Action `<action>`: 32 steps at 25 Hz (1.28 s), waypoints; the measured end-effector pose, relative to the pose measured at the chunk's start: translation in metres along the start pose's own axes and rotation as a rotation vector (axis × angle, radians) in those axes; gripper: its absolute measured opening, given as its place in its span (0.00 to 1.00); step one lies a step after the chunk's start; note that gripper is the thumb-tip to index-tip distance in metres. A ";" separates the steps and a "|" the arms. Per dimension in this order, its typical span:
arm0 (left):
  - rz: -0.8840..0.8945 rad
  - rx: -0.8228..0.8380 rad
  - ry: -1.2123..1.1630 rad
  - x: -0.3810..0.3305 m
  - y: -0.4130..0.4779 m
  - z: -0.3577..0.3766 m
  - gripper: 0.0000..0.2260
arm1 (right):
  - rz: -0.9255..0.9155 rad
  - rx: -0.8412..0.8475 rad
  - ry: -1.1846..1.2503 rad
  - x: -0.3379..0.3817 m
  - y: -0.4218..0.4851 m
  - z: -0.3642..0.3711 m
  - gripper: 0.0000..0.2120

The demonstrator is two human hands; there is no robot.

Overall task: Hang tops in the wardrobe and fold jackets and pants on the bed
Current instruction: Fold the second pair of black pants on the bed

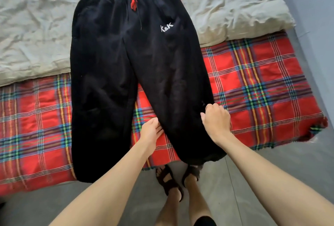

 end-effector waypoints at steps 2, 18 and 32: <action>0.019 0.017 0.021 0.003 0.003 0.000 0.14 | 0.033 0.001 0.077 -0.003 0.002 0.005 0.10; 0.047 0.302 -0.025 0.029 -0.039 0.024 0.27 | 0.174 0.364 1.047 -0.059 -0.083 0.010 0.08; 0.095 0.439 0.333 0.049 -0.184 0.045 0.26 | 0.438 0.562 1.372 -0.084 -0.197 -0.049 0.12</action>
Point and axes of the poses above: each hand's wrist, its own y-axis towards the middle knuckle, its own z-axis out of the palm, x = y × z, the point moved 5 cm from there along y, towards the middle knuckle, and after that the axes turned 1 degree about x, right-handed, at the moved point
